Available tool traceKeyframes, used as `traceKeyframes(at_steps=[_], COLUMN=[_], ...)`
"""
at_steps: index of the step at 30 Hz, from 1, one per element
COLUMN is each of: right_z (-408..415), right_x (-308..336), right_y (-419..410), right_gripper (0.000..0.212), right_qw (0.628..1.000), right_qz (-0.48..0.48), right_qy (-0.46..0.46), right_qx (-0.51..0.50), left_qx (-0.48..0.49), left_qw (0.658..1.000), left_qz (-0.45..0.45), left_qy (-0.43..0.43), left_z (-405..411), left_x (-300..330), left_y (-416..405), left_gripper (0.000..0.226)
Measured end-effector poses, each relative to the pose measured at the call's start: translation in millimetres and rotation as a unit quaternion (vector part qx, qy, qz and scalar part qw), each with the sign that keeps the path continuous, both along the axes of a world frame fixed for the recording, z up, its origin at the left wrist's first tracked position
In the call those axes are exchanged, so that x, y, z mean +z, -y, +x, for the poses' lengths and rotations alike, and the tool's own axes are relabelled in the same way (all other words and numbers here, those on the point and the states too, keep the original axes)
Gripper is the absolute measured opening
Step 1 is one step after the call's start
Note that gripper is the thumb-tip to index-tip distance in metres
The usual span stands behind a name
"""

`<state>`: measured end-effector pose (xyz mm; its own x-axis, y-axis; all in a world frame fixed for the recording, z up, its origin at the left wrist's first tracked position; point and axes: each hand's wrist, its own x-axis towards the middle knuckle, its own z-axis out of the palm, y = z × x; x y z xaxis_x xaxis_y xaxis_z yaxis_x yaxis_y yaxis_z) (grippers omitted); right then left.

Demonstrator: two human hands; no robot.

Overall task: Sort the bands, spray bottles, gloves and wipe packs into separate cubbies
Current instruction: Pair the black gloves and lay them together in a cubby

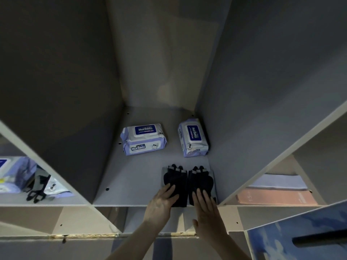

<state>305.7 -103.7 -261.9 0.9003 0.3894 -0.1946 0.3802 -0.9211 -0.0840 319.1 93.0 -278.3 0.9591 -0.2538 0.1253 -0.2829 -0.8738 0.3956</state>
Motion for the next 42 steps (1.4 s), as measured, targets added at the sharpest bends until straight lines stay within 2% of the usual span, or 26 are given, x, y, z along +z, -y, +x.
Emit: traceKeyframes(at_steps=[3, 5, 8, 10, 12, 14, 18, 21, 24, 27, 31, 38, 42], right_z=[5, 8, 11, 16, 16, 17, 9, -4, -23, -40, -59, -78, -78], right_x=[-2, 15, 36, 49, 71, 89, 120, 131, 138, 140, 137, 124, 113], right_y=[1, -5, -16, -26, -40, -53, -87, -120, -153, -184, -230, -341, -406], right_gripper=[0.115, 0.112, 0.083, 0.081, 0.076, 0.072, 0.067, 0.062, 0.062, 0.065, 0.062, 0.057, 0.044], right_qw=[0.999, 0.999, 0.999, 0.997, 0.994, 0.984, 0.942, 0.912, 0.886, 0.886, 0.884, 0.895, 0.924], right_qz=[-0.006, -0.022, 0.005, 0.057, 0.104, 0.162, 0.308, 0.372, 0.417, 0.419, 0.4, 0.384, 0.328], right_qy=[-0.015, -0.009, -0.006, 0.031, -0.017, -0.058, -0.129, -0.176, -0.2, -0.193, -0.225, -0.197, -0.168], right_qx=[-0.03, -0.031, -0.032, -0.038, -0.034, -0.034, -0.03, -0.012, 0.015, 0.05, 0.088, 0.11, 0.106], left_qx=[-0.019, -0.042, -0.033, 0.002, 0.067, 0.127, 0.237, 0.302, 0.36, 0.406, 0.426, 0.417, 0.393], left_qw=[0.999, 0.995, 0.988, 0.993, 0.996, 0.984, 0.943, 0.903, 0.857, 0.819, 0.801, 0.814, 0.835], left_qz=[0.013, 0.052, 0.09, 0.042, -0.035, -0.124, -0.235, -0.304, -0.368, -0.404, -0.418, -0.402, -0.385], left_qy=[-0.039, -0.08, -0.12, -0.112, -0.039, -0.014, -0.003, 0.017, 0.03, 0.036, 0.041, 0.035, 0.024], left_z=[0, 0, 7, 8, 1, -17, -58, -89, -118, -139, -155, -177, -183], left_x=[10, 22, 40, 53, 65, 80, 103, 116, 127, 131, 134, 142, 149], left_y=[1, 1, -5, -11, -22, -36, -68, -96, -127, -159, -202, -312, -376], left_gripper=[0.048, 0.046, 0.049, 0.05, 0.053, 0.053, 0.052, 0.051, 0.037, 0.041, 0.036, 0.037, 0.038])
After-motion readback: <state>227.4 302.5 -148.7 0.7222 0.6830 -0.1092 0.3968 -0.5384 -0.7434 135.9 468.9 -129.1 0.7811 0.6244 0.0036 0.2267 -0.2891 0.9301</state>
